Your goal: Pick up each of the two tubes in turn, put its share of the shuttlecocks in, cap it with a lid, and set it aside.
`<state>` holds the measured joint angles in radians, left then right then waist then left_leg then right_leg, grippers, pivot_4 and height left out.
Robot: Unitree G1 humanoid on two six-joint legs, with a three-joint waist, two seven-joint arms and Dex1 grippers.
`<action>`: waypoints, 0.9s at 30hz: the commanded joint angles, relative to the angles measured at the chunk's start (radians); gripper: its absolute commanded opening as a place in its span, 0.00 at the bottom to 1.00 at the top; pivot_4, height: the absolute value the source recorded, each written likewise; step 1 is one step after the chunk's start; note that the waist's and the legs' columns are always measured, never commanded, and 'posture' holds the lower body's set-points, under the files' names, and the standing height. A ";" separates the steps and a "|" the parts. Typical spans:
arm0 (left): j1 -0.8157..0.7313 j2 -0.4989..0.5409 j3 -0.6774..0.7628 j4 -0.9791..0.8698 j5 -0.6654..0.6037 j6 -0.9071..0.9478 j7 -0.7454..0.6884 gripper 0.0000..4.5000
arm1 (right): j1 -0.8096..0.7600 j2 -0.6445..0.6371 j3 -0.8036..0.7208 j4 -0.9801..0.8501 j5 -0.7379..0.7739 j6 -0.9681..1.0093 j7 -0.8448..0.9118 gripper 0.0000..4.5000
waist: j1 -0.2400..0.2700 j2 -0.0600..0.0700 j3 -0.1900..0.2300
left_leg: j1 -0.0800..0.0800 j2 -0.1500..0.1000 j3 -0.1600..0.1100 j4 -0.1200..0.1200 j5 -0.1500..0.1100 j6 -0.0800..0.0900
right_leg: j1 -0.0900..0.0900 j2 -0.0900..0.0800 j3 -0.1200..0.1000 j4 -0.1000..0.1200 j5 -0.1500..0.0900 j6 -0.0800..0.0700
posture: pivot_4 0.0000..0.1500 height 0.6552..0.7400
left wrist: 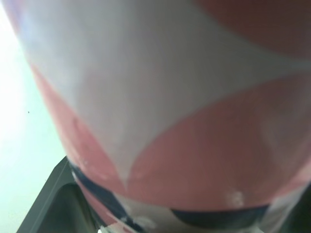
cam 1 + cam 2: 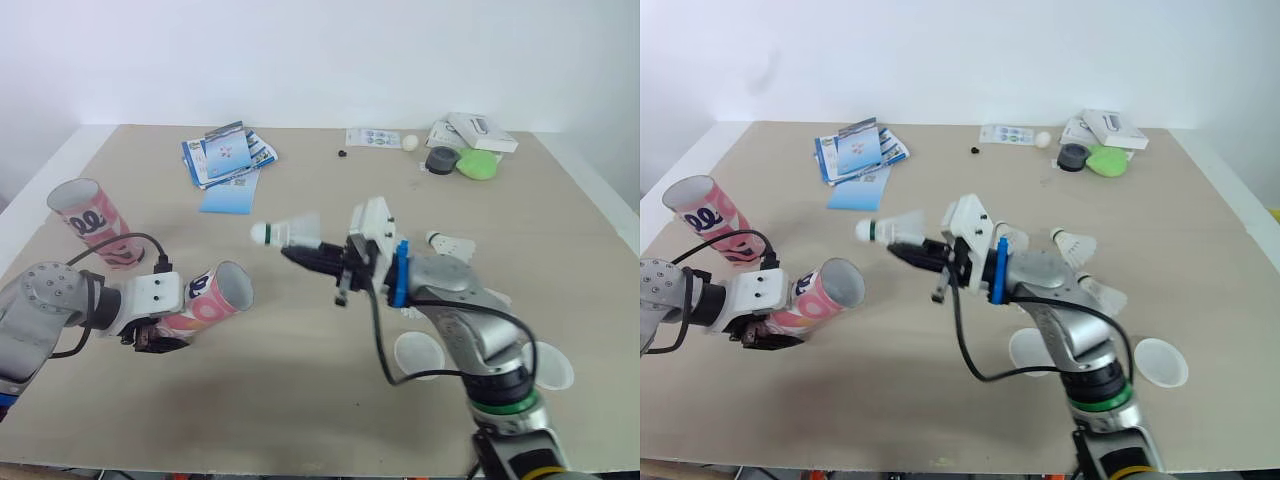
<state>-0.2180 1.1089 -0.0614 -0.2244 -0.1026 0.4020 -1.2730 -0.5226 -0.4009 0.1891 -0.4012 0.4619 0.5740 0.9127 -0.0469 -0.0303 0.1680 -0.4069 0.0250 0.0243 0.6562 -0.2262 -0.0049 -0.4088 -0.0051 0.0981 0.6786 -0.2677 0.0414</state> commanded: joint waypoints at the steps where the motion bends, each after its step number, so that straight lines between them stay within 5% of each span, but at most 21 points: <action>1: -0.002 -0.014 -0.025 -0.007 -0.010 0.002 -0.005 0.75 | -0.016 -0.076 0.063 -0.049 -0.002 0.002 0.091 0.02 | 0.000 0.000 0.000 | 0.000 0.000 0.000 0.000 0.000 0.000 | 0.000 0.000 0.000 0.000 0.000 0.000 | 1.00 1.00; 8: -0.014 -0.027 -0.037 -0.018 -0.010 0.019 0.000 0.75 | -0.122 0.005 0.246 0.097 -0.222 -0.135 0.024 0.02 | 0.001 0.000 0.000 | 0.001 0.003 0.002 0.000 0.000 0.000 | -0.002 0.003 0.000 0.001 0.002 -0.003 | 1.00 1.00; 13: -0.015 -0.028 -0.036 -0.025 -0.011 0.027 0.001 0.75 | -0.115 0.053 0.211 0.068 -0.162 -0.097 0.022 0.02 | 0.003 0.000 0.000 | -0.001 0.000 0.001 0.000 0.000 0.000 | -0.001 0.000 0.000 0.001 0.001 -0.004 | 1.00 1.00; 16: -0.006 -0.027 -0.031 -0.034 -0.014 0.032 0.003 0.75 | -0.071 0.053 0.149 0.015 -0.081 -0.034 0.012 0.24 | 0.003 0.000 0.000 | -0.001 0.000 0.000 0.000 0.000 0.000 | -0.001 -0.001 0.000 0.001 0.002 -0.005 | 1.00 1.00; 23: 0.010 -0.030 -0.029 -0.051 -0.018 0.043 0.011 0.75 | 0.155 0.013 -0.007 -0.141 0.005 0.031 -0.111 0.98 | 0.003 -0.001 0.000 | -0.001 0.000 -0.001 0.000 0.000 -0.001 | 0.000 -0.001 -0.001 0.001 -0.001 -0.001 | 1.00 1.00; 27: 0.018 -0.033 -0.026 -0.060 -0.022 0.049 0.018 0.75 | 0.333 0.029 -0.180 -0.204 -0.031 -0.091 -0.243 0.98 | 0.003 -0.001 0.000 | -0.001 -0.001 -0.001 0.000 0.000 -0.001 | 0.000 -0.001 0.000 0.001 -0.002 -0.001 | 1.00 1.00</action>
<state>-0.2169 1.0860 -0.0637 -0.2621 -0.1102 0.4458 -1.2506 -0.2159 -0.3837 0.0938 -0.5366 0.4415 0.5615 0.7232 -0.0442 -0.0310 0.1678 -0.4075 0.0244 0.0234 0.6557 -0.2266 -0.0056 -0.4092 -0.0058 0.0979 0.6794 -0.2699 0.0413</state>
